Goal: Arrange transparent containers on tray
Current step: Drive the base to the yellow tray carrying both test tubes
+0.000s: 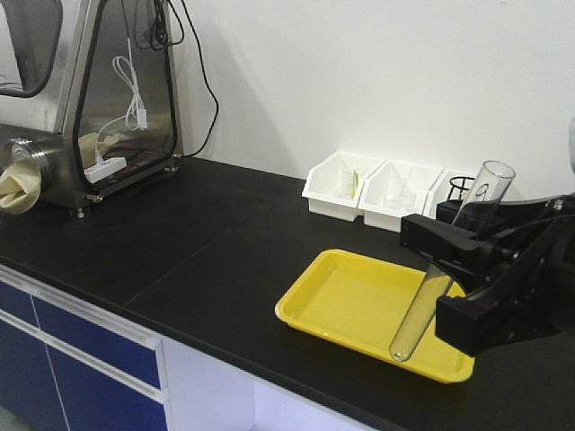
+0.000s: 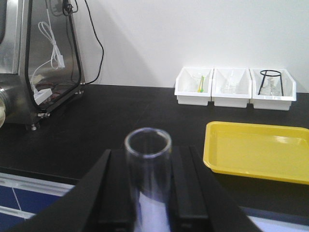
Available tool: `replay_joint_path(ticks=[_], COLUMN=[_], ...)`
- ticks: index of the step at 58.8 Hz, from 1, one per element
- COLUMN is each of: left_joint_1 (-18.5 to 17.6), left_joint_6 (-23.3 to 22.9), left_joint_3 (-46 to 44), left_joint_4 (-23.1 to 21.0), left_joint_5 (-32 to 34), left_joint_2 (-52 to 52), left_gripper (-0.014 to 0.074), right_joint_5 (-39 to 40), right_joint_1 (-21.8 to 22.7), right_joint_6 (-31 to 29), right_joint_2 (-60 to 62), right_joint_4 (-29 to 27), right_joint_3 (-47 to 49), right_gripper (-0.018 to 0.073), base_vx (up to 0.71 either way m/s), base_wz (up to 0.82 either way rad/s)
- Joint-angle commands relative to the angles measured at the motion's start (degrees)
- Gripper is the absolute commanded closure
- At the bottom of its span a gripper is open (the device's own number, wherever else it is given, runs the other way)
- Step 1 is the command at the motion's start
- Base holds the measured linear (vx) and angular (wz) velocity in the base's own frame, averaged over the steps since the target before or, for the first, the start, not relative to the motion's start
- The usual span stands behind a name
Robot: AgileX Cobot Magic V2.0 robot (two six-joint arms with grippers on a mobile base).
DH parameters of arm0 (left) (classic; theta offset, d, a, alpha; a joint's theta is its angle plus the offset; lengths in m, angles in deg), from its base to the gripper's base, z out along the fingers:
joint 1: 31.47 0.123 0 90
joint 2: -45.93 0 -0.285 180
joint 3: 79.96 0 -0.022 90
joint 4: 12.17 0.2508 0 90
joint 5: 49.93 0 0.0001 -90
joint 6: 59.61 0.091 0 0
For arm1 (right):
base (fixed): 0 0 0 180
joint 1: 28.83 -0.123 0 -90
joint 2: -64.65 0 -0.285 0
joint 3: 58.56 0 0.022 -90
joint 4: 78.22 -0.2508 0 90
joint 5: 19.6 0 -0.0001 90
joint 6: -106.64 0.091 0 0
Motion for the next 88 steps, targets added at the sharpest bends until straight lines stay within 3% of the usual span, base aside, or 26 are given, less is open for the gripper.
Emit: replay_joint_path(ticks=[1, 88], left_joint_1=[-0.4, -0.4], left_joint_6=[0.0, 0.0], left_joint_3=[-2.0, -2.0], left_joint_4=[-0.1, -0.1], left_joint_5=[4.3, 4.3], left_joint_2=[0.1, 0.1], left_gripper=[0.0468, 0.0468], right_joint_5=[4.8, 4.8], right_joint_1=[0.0, 0.0], right_joint_6=[-0.5, -0.5], right_joint_2=[0.7, 0.7], right_joint_4=[0.3, 0.3], right_joint_3=[2.0, 2.0], right_gripper=[0.04, 0.04], base_vx=[0.26, 0.2], base_wz=[0.01, -0.25])
